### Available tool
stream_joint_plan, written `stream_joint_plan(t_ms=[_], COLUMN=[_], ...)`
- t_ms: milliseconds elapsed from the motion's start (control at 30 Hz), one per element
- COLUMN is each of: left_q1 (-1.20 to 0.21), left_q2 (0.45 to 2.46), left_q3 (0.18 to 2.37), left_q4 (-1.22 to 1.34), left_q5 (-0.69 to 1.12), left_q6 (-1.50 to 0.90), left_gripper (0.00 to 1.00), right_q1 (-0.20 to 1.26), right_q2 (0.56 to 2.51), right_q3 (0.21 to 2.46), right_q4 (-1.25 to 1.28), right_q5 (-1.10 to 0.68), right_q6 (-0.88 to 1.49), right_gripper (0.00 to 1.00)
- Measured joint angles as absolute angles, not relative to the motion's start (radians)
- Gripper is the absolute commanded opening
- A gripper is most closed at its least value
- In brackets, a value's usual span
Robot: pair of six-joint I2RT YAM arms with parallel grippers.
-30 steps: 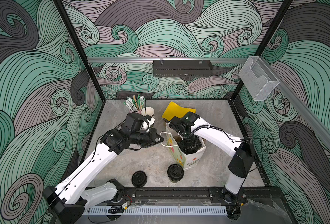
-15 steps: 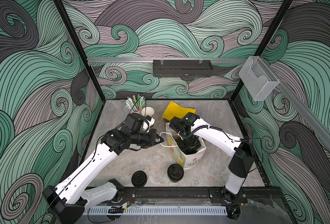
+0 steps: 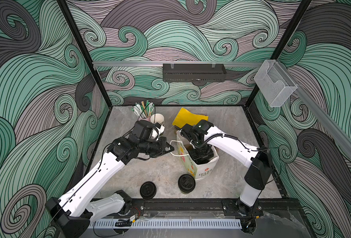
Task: Pack a coffee takeout order
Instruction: Move the takeout bag to the center of the table.
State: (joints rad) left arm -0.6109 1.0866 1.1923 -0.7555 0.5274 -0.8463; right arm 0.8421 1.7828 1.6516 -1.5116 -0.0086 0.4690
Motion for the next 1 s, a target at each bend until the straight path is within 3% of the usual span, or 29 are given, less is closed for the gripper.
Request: stream_joint_plan(t_ms=[1000], left_q1=[-0.611], left_q2=[1.089], left_q3=[1.192], left_q4=[-0.764], left_q5=[0.527], left_q6=[-0.846], left_gripper=[0.00], right_q1=[0.842], right_q2=[1.761], right_q3=[1.653], right_q4=[-1.488], right_q5=[-0.023], right_q6=[0.499], right_gripper=[0.65])
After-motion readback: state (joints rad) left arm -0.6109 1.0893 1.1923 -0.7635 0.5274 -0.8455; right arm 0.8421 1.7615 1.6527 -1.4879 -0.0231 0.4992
